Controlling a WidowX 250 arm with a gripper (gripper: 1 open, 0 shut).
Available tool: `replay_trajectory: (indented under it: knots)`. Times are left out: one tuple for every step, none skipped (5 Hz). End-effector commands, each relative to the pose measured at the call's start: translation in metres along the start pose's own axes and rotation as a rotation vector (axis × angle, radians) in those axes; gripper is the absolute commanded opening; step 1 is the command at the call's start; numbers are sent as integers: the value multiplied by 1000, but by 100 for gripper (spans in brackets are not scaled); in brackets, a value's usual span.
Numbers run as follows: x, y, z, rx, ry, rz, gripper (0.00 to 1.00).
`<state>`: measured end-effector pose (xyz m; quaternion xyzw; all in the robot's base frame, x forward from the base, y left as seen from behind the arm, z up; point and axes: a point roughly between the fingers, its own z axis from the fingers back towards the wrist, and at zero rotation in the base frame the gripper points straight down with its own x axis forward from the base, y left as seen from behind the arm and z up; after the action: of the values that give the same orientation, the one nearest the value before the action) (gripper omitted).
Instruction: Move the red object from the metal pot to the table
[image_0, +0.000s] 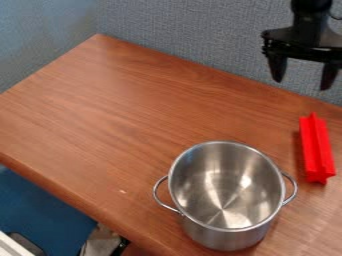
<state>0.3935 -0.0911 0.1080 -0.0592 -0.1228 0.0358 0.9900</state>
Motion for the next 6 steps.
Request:
replay_trajectory:
  knots:
    - [8, -39, -3, -42, -11, -35, 100]
    - [11, -83, -18, -73, 9, -75, 100]
    - [19, -111, -38, -92, 33, -90, 100]
    - [8, -105, -51, -78, 69, -176, 100]
    - [-2, -91, -59, -61, 99, -249, 100]
    - [-14, -84, -72, -37, 137, -237, 100]
